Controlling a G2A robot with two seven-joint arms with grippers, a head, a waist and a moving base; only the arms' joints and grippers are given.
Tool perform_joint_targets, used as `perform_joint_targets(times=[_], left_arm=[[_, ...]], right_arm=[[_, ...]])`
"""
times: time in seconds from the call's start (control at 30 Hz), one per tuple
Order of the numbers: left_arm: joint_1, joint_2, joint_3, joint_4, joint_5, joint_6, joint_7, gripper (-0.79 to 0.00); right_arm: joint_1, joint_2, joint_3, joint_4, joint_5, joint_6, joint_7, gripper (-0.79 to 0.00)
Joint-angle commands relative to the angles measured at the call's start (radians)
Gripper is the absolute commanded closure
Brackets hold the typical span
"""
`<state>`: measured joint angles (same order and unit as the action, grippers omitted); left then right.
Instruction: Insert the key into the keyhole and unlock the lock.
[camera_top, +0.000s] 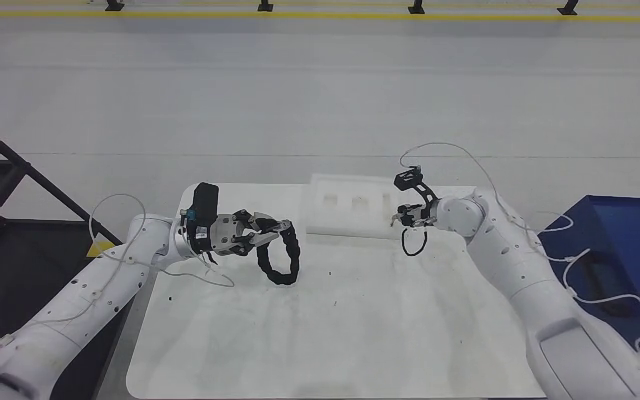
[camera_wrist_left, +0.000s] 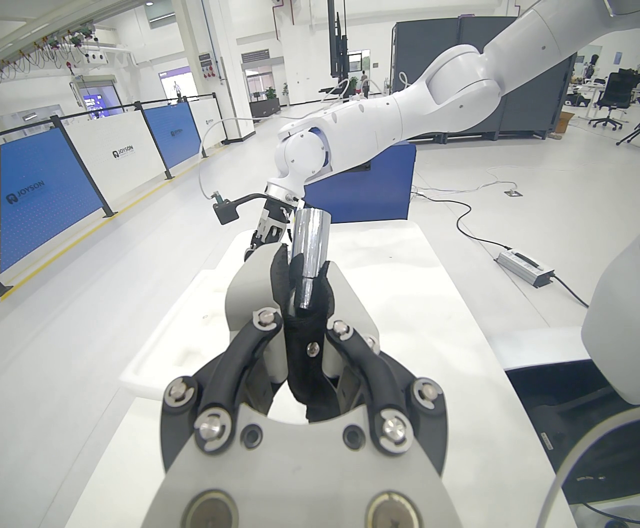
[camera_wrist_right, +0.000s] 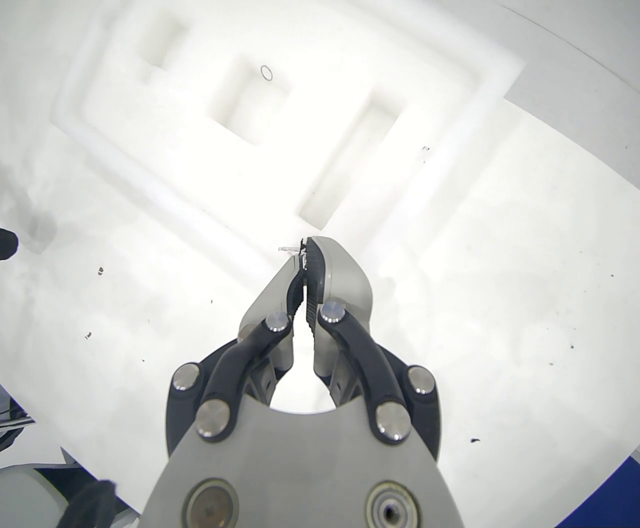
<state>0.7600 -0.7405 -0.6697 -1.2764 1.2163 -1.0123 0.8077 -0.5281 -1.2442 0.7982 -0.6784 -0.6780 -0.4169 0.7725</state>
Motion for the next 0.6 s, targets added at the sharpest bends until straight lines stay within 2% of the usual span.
perform_joint_targets(times=[0.0, 0.07, 0.1, 0.2, 0.27, 0.3, 0.37, 0.4, 0.57], left_arm=[[0.0, 0.0, 0.0, 0.0, 0.0, 0.0, 0.0, 0.0], [0.0, 0.0, 0.0, 0.0, 0.0, 0.0, 0.0, 0.0], [0.0, 0.0, 0.0, 0.0, 0.0, 0.0, 0.0, 0.0], [0.0, 0.0, 0.0, 0.0, 0.0, 0.0, 0.0, 0.0], [0.0, 0.0, 0.0, 0.0, 0.0, 0.0, 0.0, 0.0], [0.0, 0.0, 0.0, 0.0, 0.0, 0.0, 0.0, 0.0], [0.0, 0.0, 0.0, 0.0, 0.0, 0.0, 0.0, 0.0], [0.0, 0.0, 0.0, 0.0, 0.0, 0.0, 0.0, 0.0], [0.0, 0.0, 0.0, 0.0, 0.0, 0.0, 0.0, 0.0]], right_arm=[[0.005, -0.004, -0.003, 0.011, 0.001, -0.001, 0.0, 0.0], [0.012, -0.009, -0.007, 0.022, 0.0, -0.005, -0.001, -0.025], [0.015, -0.011, -0.008, 0.026, -0.001, -0.006, 0.0, -0.185], [0.023, -0.013, -0.007, 0.026, -0.004, -0.01, 0.003, -0.369], [0.026, -0.013, -0.006, 0.018, -0.008, 0.002, 0.01, -0.437], [0.026, -0.014, -0.002, 0.013, -0.002, 0.01, 0.014, -0.449], [0.023, -0.014, 0.005, 0.0, 0.01, 0.027, 0.025, -0.434], [0.021, -0.014, 0.007, -0.008, 0.016, 0.034, 0.033, -0.391], [0.017, -0.022, 0.008, -0.031, 0.048, 0.068, 0.069, -0.369]])
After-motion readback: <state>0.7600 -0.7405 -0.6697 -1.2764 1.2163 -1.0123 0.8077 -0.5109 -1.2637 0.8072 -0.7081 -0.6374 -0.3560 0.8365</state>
